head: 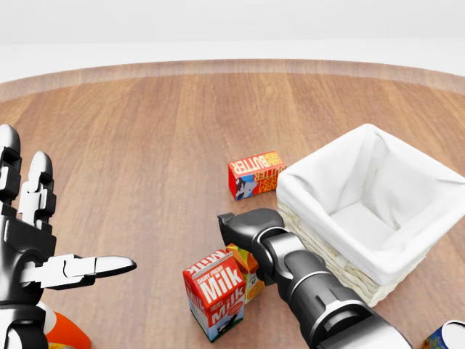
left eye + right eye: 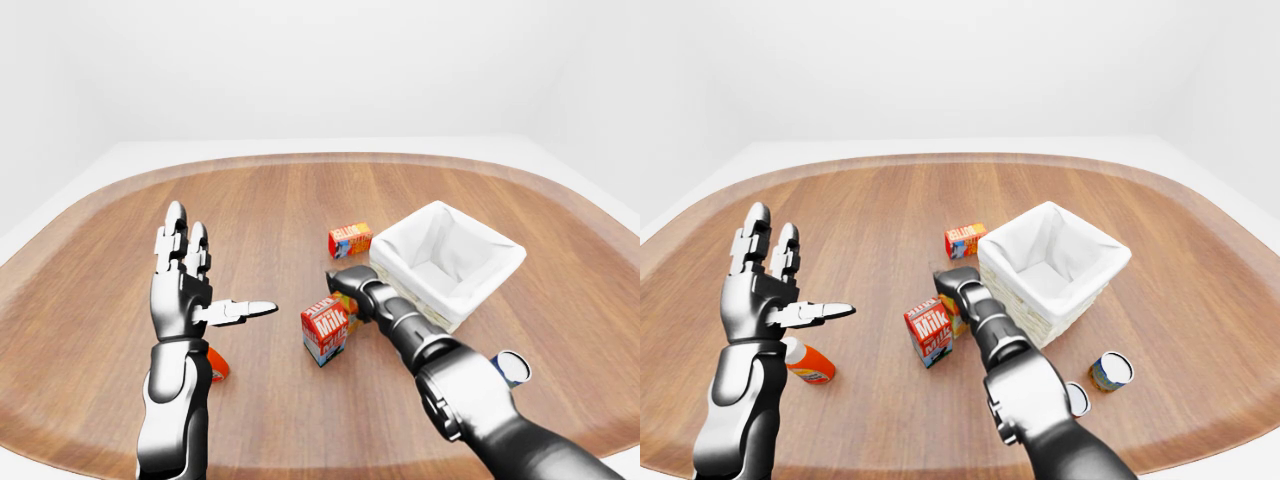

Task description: Pick up the orange juice, and put it in the basket.

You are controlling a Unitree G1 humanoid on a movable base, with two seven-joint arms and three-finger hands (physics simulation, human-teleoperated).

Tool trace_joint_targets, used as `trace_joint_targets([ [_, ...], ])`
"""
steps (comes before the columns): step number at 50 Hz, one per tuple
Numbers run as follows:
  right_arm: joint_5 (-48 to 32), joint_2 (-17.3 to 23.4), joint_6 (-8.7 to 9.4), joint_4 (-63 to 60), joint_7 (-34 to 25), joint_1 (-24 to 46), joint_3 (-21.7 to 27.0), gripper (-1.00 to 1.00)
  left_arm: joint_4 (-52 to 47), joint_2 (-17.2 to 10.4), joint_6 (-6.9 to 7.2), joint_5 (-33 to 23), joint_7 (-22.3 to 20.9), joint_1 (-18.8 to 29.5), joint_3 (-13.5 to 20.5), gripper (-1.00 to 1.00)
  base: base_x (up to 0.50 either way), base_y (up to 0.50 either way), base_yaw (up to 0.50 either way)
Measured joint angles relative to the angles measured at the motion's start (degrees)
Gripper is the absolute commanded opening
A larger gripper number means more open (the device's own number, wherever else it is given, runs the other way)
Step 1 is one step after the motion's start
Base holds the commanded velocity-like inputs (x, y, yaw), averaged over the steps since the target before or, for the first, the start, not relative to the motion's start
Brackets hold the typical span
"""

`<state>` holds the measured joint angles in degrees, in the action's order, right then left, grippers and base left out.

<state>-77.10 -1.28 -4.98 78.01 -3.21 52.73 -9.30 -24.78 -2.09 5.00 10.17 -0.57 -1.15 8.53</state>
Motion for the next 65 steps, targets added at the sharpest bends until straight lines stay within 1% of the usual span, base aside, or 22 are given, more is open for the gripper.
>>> trace_joint_targets([
  [16, 2.6, 0.3, -0.01, 0.6, -1.1, 0.7, -0.9, -1.0, 0.0, 0.0, 0.0, 0.0, 0.0, 0.0, 0.0, 1.0, 0.0, 0.0, 0.0],
  [29, 4.2, 0.1, -0.02, 1.1, -3.0, 1.5, 0.4, -1.0, 0.1, 0.0, 0.0, 0.0, 0.0, 0.0, 0.0, 1.0, 0.0, 0.0, 0.0],
  [49, 4.7, 0.4, -0.02, 1.0, -4.9, 2.9, 1.0, -1.0, 0.3, -0.1, 0.0, 0.0, 0.0, 0.2, 0.1, 1.0, 0.0, 0.0, 0.0],
  [65, 3.7, 0.6, -0.02, 1.0, -6.0, 3.2, 0.9, -1.0, 0.2, -0.1, 0.0, 0.0, 0.0, 0.1, 0.0, 1.0, 0.0, 0.0, 0.0],
])
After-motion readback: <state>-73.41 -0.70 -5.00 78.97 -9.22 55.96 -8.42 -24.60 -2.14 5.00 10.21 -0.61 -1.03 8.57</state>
